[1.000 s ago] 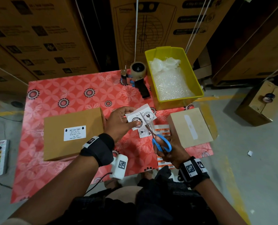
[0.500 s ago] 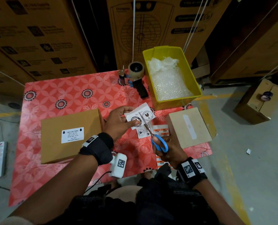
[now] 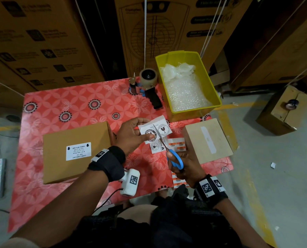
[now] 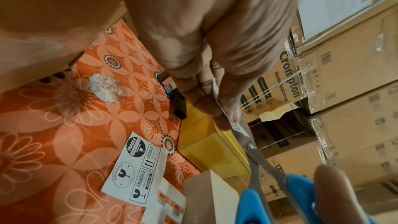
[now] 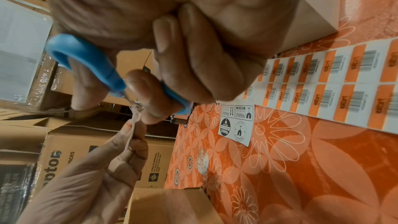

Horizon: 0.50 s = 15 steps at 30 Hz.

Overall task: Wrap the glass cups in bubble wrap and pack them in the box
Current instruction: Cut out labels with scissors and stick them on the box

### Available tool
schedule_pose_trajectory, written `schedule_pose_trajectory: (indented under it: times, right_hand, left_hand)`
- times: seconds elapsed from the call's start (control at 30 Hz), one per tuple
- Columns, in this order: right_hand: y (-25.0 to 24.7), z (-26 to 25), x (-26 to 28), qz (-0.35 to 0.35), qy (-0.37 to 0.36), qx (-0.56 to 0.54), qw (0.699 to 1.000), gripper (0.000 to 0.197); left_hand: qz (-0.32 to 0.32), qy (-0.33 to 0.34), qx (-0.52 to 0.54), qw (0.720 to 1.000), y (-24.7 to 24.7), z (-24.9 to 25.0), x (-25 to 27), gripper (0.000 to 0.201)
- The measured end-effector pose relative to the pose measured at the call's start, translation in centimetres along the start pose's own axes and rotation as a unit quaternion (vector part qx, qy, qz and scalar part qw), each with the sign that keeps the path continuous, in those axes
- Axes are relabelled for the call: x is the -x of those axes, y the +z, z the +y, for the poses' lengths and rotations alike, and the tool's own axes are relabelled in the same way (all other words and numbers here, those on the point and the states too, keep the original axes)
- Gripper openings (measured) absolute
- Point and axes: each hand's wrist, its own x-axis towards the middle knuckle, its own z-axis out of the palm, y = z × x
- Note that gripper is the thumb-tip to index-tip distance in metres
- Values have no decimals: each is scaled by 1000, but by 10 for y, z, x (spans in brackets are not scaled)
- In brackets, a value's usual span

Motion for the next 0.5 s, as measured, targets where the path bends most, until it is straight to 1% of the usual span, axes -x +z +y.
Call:
schedule_pose_trajectory:
  times: [0.07, 0.1, 0.27, 0.3, 0.37, 0.43, 0.5]
  right_hand:
    - [0, -1, -1, 4, 4, 2, 1000, 73]
    - [0, -1, -3, 7, 5, 5, 1000, 76]
    - [-3, -1, -6, 20, 2, 1, 1000, 77]
    - [-4, -1, -6, 20, 0, -1, 1000, 76]
    - [-4, -1, -6, 20, -5, -6, 1000, 75]
    - [-4, -1, -5, 21, -11, -12, 1000, 69]
    - [-5, 1, -6, 24, -12, -13, 1000, 59]
  left_hand:
    - [-15, 5, -12, 1000, 3, -1, 1, 48]
    - [-19, 7, -15, 1000, 5, -1, 1, 48]
    - [-24, 6, -27, 999, 10, -2, 2, 52]
    - [-24, 5, -28, 999, 11, -3, 1, 56]
    - [-25, -2, -25, 999, 11, -4, -1, 69]
    - [-18, -7, -23, 1000, 11, -4, -3, 83]
    - [-11, -8, -20, 1000, 12, -5, -3, 90]
